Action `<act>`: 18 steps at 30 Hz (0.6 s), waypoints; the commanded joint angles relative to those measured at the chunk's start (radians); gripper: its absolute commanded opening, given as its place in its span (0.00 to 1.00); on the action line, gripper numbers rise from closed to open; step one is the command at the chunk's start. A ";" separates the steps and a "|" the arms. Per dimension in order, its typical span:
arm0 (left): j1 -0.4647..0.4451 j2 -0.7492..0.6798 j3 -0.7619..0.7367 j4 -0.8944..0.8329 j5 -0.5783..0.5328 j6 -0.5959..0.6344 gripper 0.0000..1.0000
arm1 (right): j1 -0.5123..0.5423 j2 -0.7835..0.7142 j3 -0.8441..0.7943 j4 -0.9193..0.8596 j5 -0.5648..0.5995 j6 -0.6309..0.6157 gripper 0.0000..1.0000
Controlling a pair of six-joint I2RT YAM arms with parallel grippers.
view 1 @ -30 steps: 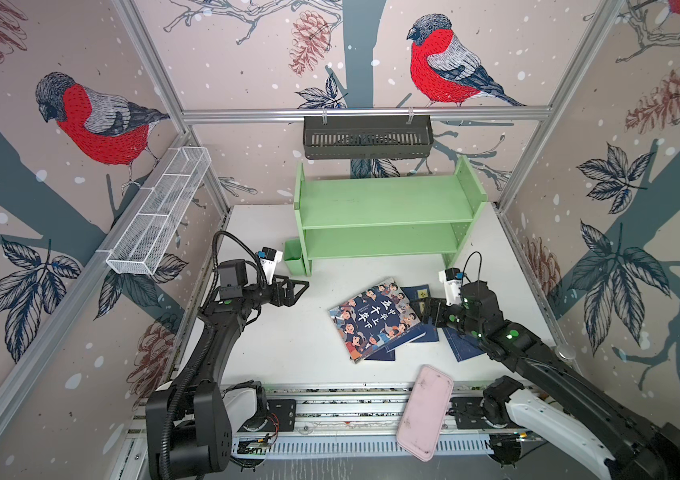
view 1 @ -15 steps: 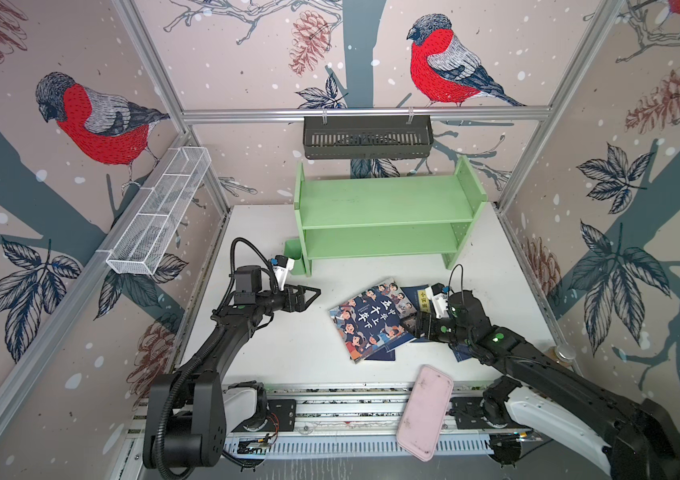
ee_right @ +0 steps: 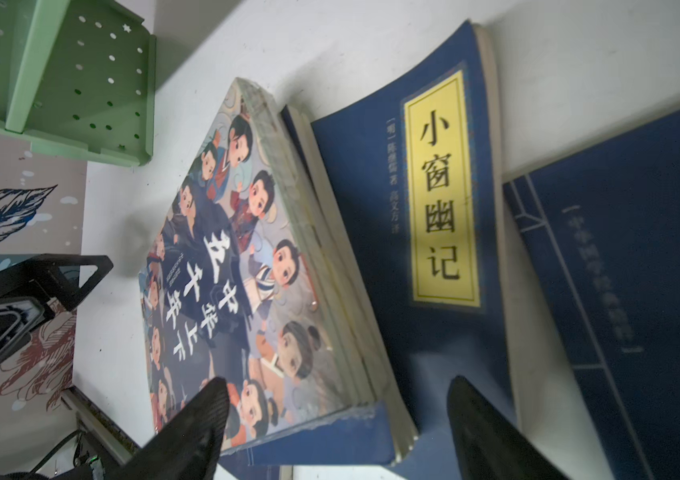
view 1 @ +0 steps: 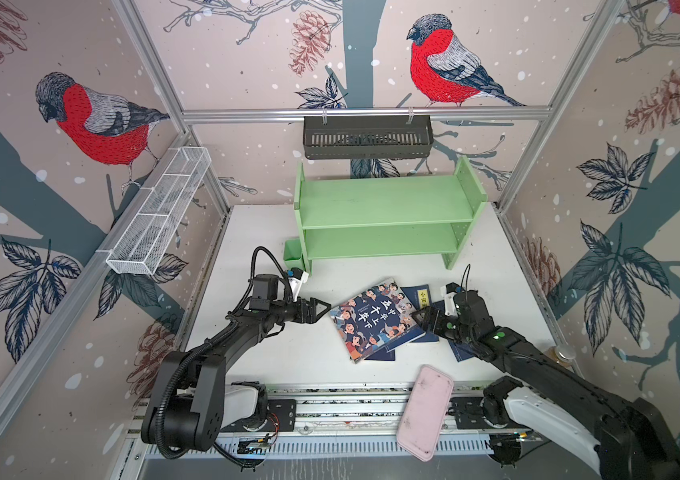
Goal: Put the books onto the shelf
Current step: 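Move both grippers toward the illustrated book's opposite edges, then close both grippers on the illustrated book's edges, pinching it between them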
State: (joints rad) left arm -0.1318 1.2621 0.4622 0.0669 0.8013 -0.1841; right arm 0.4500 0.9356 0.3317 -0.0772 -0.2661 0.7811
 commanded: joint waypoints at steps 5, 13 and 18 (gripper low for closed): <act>-0.009 0.040 -0.010 0.079 -0.002 -0.080 0.93 | -0.055 0.032 0.001 0.116 -0.104 -0.060 0.80; -0.009 0.083 -0.047 0.134 0.033 -0.135 0.93 | -0.057 0.125 0.029 0.137 -0.189 -0.132 0.74; -0.018 0.100 -0.064 0.159 0.071 -0.157 0.93 | -0.054 0.122 0.018 0.165 -0.219 -0.149 0.68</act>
State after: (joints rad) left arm -0.1452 1.3594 0.4049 0.1673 0.8299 -0.3180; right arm 0.3927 1.0653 0.3519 0.0486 -0.4503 0.6678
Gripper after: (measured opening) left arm 0.931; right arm 0.681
